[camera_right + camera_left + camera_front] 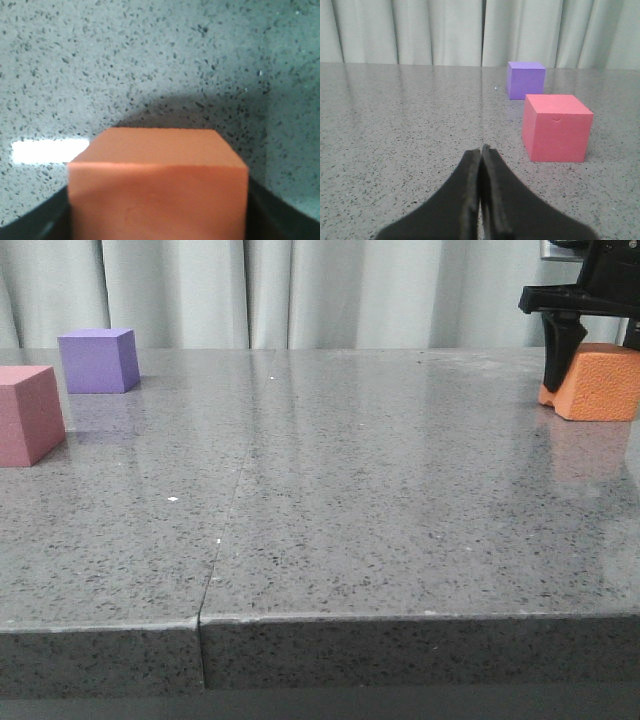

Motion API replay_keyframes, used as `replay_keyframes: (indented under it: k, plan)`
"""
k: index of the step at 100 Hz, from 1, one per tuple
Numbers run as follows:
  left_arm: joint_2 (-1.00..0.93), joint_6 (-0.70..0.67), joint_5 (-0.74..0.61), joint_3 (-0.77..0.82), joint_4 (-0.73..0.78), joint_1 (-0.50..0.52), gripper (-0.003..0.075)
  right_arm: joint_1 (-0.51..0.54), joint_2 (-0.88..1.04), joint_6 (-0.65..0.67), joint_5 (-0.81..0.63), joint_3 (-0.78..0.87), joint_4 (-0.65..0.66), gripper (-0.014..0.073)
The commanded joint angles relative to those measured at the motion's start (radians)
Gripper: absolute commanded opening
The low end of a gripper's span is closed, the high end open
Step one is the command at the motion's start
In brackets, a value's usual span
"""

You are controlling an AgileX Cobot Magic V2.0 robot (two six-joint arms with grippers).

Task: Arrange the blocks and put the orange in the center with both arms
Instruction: 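Lower the right gripper over the orange cube and close on it, then lift the orange cube with the right gripper and carry it toward the table center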

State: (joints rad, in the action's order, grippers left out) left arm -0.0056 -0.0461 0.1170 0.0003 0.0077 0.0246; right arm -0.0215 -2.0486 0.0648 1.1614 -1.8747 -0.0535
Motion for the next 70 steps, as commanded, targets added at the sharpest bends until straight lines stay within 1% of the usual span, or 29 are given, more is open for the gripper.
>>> replay_keyframes:
  k: [1, 7, 14, 28, 36, 44, 51, 70]
  plan:
    - [-0.029, -0.003, -0.076, 0.041, -0.008, 0.000, -0.0020, 0.003, 0.060, -0.009, -0.026, -0.030, 0.006, 0.0323]
    - [-0.029, -0.003, -0.076, 0.041, -0.008, 0.000, -0.0020, 0.003, 0.060, -0.009, -0.027, -0.030, 0.006, 0.0285]
    - [-0.029, -0.003, -0.076, 0.041, -0.008, 0.000, -0.0020, 0.003, 0.060, -0.009, -0.029, -0.030, 0.006, 0.0267]
    - [-0.029, -0.003, -0.076, 0.041, -0.008, 0.000, -0.0020, 0.003, 0.060, -0.006, -0.022, -0.030, -0.017, 0.0266]
    - [-0.029, -0.003, -0.076, 0.041, -0.008, 0.000, -0.0020, 0.003, 0.064, -0.006, 0.016, -0.044, -0.043, 0.0266]
    - [-0.029, -0.003, -0.076, 0.041, -0.008, 0.000, -0.0020, -0.002, 0.064, -0.006, 0.062, -0.076, -0.099, 0.0266]
    - [-0.029, -0.003, -0.076, 0.041, -0.008, 0.000, -0.0020, -0.016, 0.064, 0.012, 0.098, -0.113, -0.119, 0.0266]
    - [-0.029, -0.003, -0.076, 0.041, -0.008, 0.000, -0.0020, -0.102, 0.064, 0.102, 0.146, -0.202, -0.102, 0.0266]
